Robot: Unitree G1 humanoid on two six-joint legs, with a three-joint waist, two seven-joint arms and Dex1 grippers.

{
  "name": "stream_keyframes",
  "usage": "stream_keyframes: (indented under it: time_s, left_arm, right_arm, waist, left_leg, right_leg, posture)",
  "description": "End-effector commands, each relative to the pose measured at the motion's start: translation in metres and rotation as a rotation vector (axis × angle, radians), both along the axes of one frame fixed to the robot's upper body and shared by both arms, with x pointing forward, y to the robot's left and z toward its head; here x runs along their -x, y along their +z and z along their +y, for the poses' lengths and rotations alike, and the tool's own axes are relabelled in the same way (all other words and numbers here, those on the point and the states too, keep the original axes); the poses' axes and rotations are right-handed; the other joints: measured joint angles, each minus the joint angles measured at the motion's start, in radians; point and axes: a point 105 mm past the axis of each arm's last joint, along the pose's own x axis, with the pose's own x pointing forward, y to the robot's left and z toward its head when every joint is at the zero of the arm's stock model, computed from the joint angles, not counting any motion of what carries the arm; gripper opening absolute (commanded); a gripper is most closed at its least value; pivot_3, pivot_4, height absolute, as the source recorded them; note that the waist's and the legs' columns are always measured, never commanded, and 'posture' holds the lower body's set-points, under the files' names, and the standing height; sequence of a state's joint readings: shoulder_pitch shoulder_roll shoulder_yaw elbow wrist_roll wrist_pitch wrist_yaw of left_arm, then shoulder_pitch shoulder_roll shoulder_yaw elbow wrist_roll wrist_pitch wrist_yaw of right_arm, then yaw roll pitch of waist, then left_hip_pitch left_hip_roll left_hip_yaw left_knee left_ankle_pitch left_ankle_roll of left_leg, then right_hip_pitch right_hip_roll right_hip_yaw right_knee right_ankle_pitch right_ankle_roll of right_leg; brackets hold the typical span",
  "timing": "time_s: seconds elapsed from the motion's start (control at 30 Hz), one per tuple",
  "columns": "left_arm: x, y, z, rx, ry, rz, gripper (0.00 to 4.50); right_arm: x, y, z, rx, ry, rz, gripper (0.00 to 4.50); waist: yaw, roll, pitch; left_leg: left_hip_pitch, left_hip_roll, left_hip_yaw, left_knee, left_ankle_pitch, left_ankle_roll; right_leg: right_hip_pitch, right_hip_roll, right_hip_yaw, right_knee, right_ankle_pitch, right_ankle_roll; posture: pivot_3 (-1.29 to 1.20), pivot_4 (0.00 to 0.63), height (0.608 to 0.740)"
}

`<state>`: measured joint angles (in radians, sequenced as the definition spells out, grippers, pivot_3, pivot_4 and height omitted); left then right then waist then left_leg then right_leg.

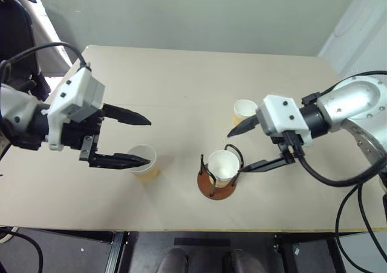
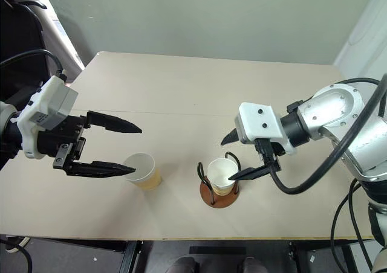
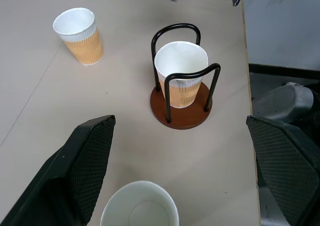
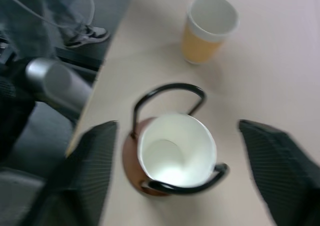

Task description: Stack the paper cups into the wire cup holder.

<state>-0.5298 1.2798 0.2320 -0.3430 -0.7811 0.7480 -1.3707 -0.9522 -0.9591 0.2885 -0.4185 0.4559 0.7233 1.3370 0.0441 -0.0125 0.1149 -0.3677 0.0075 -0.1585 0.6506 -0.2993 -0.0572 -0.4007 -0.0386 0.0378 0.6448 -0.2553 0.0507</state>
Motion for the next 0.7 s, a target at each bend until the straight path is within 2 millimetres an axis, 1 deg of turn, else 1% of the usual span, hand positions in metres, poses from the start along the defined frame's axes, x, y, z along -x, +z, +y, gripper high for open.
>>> stream_keyframes:
  time_s: [0.03,0.1,0.17,0.3,0.43,0.57,0.67,0.7]
  left_arm:
    - [0.002,0.009,0.000,-0.016,0.000,-0.058,4.50]
    - [0.001,0.008,0.000,-0.017,0.000,-0.058,4.50]
    - [0.001,0.007,0.000,-0.020,-0.001,-0.058,4.50]
    - [0.001,0.007,0.000,-0.021,0.002,-0.058,4.50]
    - [0.002,0.007,0.000,-0.022,0.006,-0.057,4.50]
    - [0.003,0.007,-0.001,-0.021,0.009,-0.056,4.50]
    - [0.004,0.007,0.000,-0.021,0.014,-0.054,4.50]
    - [0.004,0.007,0.000,-0.022,0.015,-0.054,4.50]
  right_arm:
    - [-0.052,0.013,-0.019,-0.015,-0.200,-0.175,4.48]
    - [-0.079,0.003,-0.032,0.034,-0.287,-0.214,4.48]
    - [-0.099,-0.010,-0.042,0.088,-0.333,-0.234,4.48]
    - [-0.133,-0.024,-0.047,0.106,-0.406,-0.260,4.48]
    - [-0.148,-0.035,-0.044,0.123,-0.402,-0.257,4.48]
    - [-0.155,-0.040,-0.041,0.140,-0.387,-0.243,4.48]
    - [-0.156,-0.044,-0.040,0.156,-0.371,-0.236,3.92]
    - [-0.157,-0.044,-0.039,0.157,-0.366,-0.233,3.52]
  waist:
    - [0.000,0.000,0.000]
    - [0.000,0.000,0.000]
    - [0.001,0.000,0.000]
    - [0.000,0.000,0.000]
    - [0.004,0.000,0.000]
    - [0.010,0.000,0.000]
    - [0.014,0.000,0.000]
    - [0.014,0.000,0.000]
  left_leg:
    - [0.000,0.000,0.000,0.000,0.000,0.000]
    - [0.001,0.000,0.000,0.000,0.000,0.000]
    - [0.001,0.000,0.000,0.000,0.000,0.000]
    - [-0.002,0.001,0.001,-0.002,0.001,-0.001]
    - [-0.010,0.002,0.002,-0.002,0.002,-0.003]
    - [-0.016,0.002,0.002,-0.002,0.002,-0.003]
    - [-0.016,0.002,0.002,-0.002,0.002,-0.004]
    - [-0.016,0.002,0.002,-0.002,0.002,-0.004]
  right_leg:
    - [0.000,0.000,0.000,0.000,0.000,0.000]
    - [-0.001,-0.001,0.000,0.000,0.001,-0.001]
    - [-0.002,-0.001,0.000,0.001,0.000,-0.001]
    - [-0.006,-0.001,-0.001,0.004,0.001,-0.001]
    - [-0.013,-0.001,-0.002,0.004,0.001,-0.001]
    - [-0.017,-0.001,-0.004,0.002,0.002,-0.001]
    - [-0.017,-0.001,-0.004,0.001,0.002,-0.001]
    - [-0.017,-0.001,-0.004,0.001,0.002,-0.001]
  posture:
    - [0.00,0.150,0.740]
    - [0.00,0.150,0.740]
    - [0.00,0.150,0.740]
    - [0.00,0.150,0.740]
    - [0.00,0.150,0.740]
    - [0.00,0.150,0.740]
    - [0.00,0.150,0.740]
    - [0.00,0.150,0.740]
